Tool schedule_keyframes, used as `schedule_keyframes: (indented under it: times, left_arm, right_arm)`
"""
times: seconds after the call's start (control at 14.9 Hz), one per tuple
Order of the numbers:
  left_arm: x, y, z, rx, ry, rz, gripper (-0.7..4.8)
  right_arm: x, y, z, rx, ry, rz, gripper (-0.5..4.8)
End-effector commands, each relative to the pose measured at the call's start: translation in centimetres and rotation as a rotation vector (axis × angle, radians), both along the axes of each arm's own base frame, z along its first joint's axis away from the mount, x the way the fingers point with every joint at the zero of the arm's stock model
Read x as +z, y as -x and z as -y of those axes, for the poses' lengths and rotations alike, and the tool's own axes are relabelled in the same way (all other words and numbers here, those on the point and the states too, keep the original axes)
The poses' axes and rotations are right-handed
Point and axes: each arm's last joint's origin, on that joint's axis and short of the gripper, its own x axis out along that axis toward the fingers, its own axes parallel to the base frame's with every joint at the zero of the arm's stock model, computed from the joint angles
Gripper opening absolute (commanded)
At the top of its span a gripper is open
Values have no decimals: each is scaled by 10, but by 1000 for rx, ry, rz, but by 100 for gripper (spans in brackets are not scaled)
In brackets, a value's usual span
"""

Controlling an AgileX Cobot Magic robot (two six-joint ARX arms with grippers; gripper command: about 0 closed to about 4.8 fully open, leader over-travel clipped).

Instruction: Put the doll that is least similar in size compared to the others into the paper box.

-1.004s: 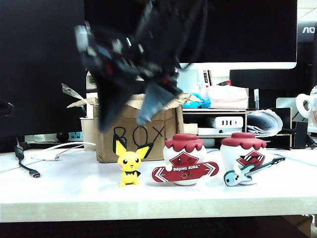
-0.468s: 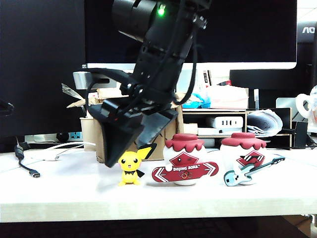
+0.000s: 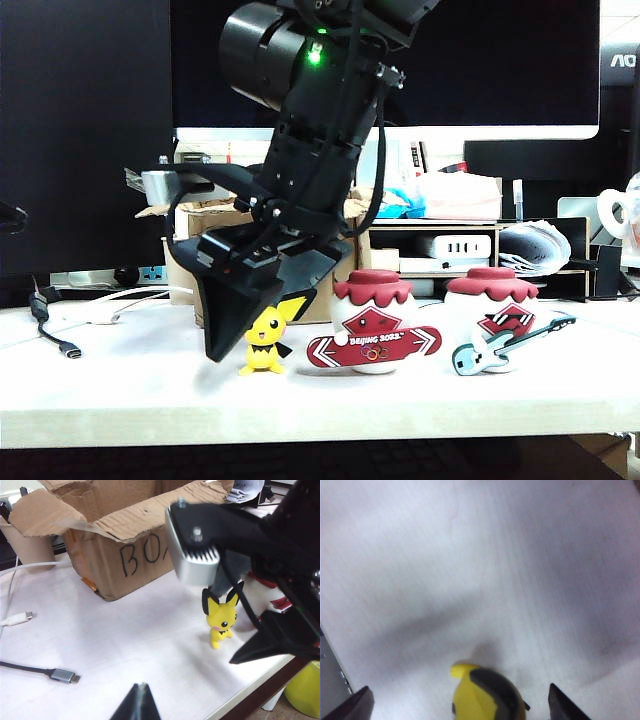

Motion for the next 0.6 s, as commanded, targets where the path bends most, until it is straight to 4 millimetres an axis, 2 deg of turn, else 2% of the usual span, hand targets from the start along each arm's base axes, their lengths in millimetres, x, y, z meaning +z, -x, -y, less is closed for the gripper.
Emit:
schedule_keyframes:
  times: [0.07, 0.13, 0.2, 0.27, 0.33, 0.47, 0.6]
  left_arm:
    - [2, 0, 0, 0, 8, 12, -5]
    - [2, 0, 0, 0, 7, 12, -5]
    - [2, 0, 0, 0, 7, 12, -5]
    - [2, 0, 0, 0, 7, 12, -5]
    - [2, 0, 0, 0, 7, 12, -5]
    - [2, 0, 0, 0, 7, 12, -5]
    - [2, 0, 0, 0, 7, 12, -5]
  right_arm:
    - [1, -1, -1, 4, -9, 10, 476]
    - [0, -1, -2, 4, -7, 12, 448]
    - [0, -1, -2, 19, -2, 20, 259]
    - [1, -1, -2, 28, 1, 27, 137]
    - [1, -2, -2, 15, 12, 47, 112]
    - [1, -4, -1, -12, 38, 90, 95]
    - [1, -4, -1, -18, 44, 99, 48]
